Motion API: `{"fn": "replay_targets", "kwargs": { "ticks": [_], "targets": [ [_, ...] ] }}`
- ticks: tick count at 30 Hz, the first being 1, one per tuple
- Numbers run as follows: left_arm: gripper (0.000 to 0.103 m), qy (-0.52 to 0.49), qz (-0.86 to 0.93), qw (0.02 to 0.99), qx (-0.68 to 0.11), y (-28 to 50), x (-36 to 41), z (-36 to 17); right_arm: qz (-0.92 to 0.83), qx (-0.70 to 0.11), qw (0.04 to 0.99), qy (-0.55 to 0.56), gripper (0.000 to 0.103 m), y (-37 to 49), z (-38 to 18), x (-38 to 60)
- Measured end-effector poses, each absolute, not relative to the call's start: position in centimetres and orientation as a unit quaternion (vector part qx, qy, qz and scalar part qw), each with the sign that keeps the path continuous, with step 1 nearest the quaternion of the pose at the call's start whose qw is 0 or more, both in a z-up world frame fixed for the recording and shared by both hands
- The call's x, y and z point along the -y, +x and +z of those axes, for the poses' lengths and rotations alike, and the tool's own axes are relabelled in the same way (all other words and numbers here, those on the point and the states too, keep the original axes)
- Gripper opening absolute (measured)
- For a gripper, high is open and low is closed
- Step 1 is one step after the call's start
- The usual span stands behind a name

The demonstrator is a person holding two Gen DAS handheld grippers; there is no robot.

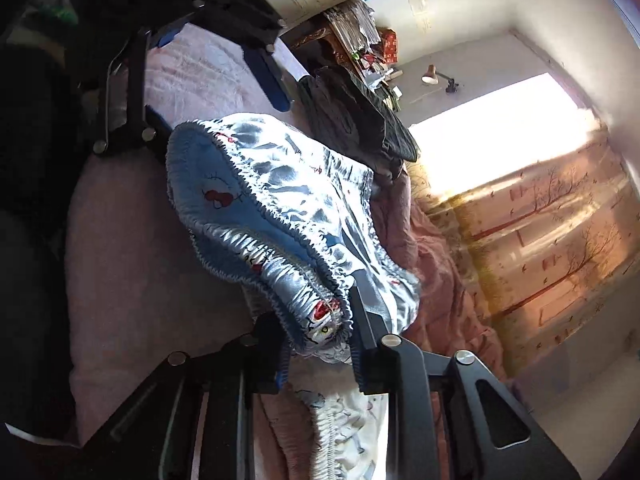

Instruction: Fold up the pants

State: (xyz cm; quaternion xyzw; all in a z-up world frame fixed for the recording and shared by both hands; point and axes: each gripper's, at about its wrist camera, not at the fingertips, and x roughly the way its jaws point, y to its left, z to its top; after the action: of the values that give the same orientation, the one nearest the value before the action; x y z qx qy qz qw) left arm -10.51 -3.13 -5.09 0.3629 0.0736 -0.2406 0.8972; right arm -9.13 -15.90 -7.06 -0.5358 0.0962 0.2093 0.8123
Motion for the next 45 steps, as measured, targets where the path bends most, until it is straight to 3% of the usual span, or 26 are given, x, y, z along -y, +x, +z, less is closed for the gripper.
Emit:
{"fn": "replay_targets", "kwargs": {
  "ticks": [10,17,18,20,22,25,27,32,37,41,43,45],
  "targets": [
    [0.074,0.420,-0.220,0.879,-0.050,-10.4,5.8,-5.4,0.271,-0.222,0.893,-0.283,0.019,-4.2,-1.4,19.4],
    [0.074,0.418,-0.232,0.878,-0.019,-10.5,7.4,-5.2,0.287,-0.254,0.894,-0.231,0.019,-3.0,-1.1,20.1],
    [0.070,0.417,-0.231,0.879,-0.016,-10.7,7.6,-5.3,0.292,-0.258,0.895,-0.219,0.019,-3.0,-1.0,20.4],
    [0.034,0.421,-0.231,0.877,-0.017,-10.9,7.7,-5.3,0.299,-0.263,0.896,-0.194,0.019,-2.6,-0.8,21.0],
    [0.017,0.424,-0.232,0.875,-0.020,-11.1,7.8,-5.4,0.301,-0.265,0.898,-0.181,0.019,-2.6,-1.0,21.4],
    [0.007,0.399,-0.229,0.887,-0.035,-10.5,7.4,-4.7,0.303,-0.281,0.895,-0.167,0.019,-2.3,-1.8,22.2],
    [0.006,0.358,-0.244,0.899,-0.057,-9.6,6.6,-3.3,0.298,-0.285,0.897,-0.160,0.020,-2.0,-2.3,22.6],
    [0.006,0.249,-0.265,0.925,-0.109,-6.8,4.8,0.0,0.280,-0.264,0.899,-0.208,0.041,-2.6,-3.0,21.9],
    [0.005,0.179,-0.256,0.936,-0.164,-3.0,3.5,0.9,0.285,-0.247,0.898,-0.228,0.041,-2.4,-3.2,21.3],
    [0.005,0.174,-0.262,0.936,-0.155,-3.4,2.8,0.3,0.281,-0.220,0.900,-0.249,0.041,-2.5,-2.6,20.6],
    [0.008,0.184,-0.258,0.937,-0.148,-3.5,2.8,0.2,0.282,-0.222,0.897,-0.259,0.045,-2.2,-2.6,20.3],
    [0.020,0.198,-0.247,0.936,-0.151,-3.6,3.0,-0.3,0.274,-0.223,0.900,-0.255,0.048,-1.9,-2.6,20.3]
  ]
}}
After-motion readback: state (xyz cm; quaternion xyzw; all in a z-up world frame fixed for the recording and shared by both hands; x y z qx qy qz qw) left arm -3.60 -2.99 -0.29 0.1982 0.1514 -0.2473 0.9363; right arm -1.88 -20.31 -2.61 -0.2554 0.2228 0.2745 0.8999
